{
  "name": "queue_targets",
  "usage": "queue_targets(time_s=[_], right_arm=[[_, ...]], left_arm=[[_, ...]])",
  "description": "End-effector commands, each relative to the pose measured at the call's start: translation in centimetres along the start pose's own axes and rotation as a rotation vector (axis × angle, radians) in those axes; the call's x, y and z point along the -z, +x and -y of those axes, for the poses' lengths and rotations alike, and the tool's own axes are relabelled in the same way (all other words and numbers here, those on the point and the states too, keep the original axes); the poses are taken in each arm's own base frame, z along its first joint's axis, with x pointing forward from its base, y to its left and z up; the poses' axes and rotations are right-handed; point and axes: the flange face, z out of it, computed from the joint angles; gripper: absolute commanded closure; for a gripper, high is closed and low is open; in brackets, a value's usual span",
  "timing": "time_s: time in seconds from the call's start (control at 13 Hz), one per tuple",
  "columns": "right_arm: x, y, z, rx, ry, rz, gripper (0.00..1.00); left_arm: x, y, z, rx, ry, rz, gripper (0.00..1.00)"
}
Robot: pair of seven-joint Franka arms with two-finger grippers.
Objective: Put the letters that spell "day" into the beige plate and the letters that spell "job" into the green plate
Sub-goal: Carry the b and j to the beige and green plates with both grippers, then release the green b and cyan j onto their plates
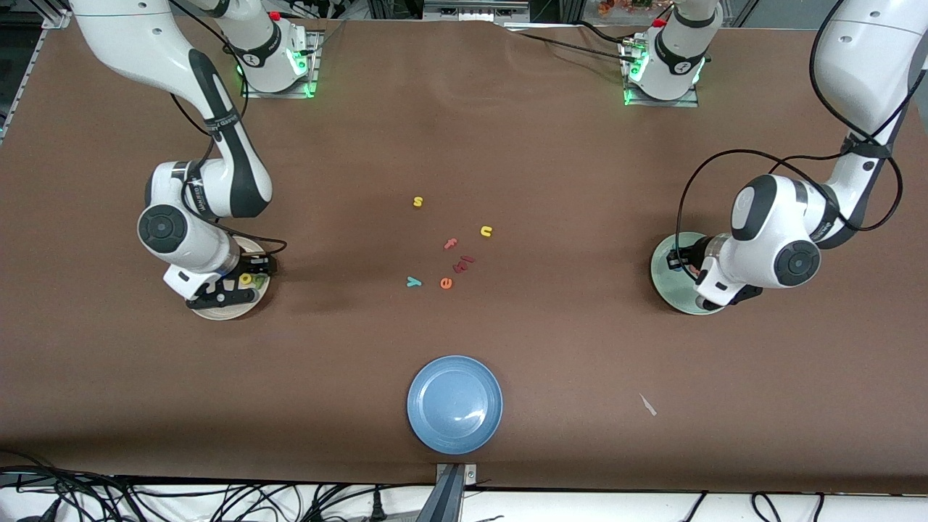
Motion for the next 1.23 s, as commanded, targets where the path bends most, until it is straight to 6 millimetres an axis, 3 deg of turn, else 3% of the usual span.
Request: queue_targets(time_s=[0.0,0.23,0.54,0.69,0.85,1.0,1.15], right_arm=[[1.6,0.0,4.5,-0.087,0.044,-0.014,0.0],[2.6,0.2,9.8,-0.125,0.081,-0.028,0.0],[3.4,-0.1,14.6,-0.091,0.115,-0.036,0.0],[3.6,0.3,17.6,-0.043,0.139,-0.043,0.0],[3.3,0.6,21.2,0.02,0.168,-0.044,0.0],[3.0,0.0,23.3,0.173,0.168,-0.049,0.0],[2.9,-0.3,24.0,0.323,0.157,-0.059,0.0]], left_arm=[[1.6,0.2,0.3,-0.01,-0.024,-0.02,0.3],[6.5,0.2,-0.4,-0.012,-0.033,-0.102,0.22],[17.1,-1.4,-0.5,-0.025,-0.019,-0.156,0.23],[22.8,-3.4,0.7,-0.107,0.006,-0.165,0.33],[27.7,-5.2,2.1,-0.15,0.009,-0.232,0.32],[30.4,-6.4,2.4,-0.174,0.006,-0.285,0.26],[32.0,-6.7,2.4,-0.176,-0.005,-0.317,0.18]])
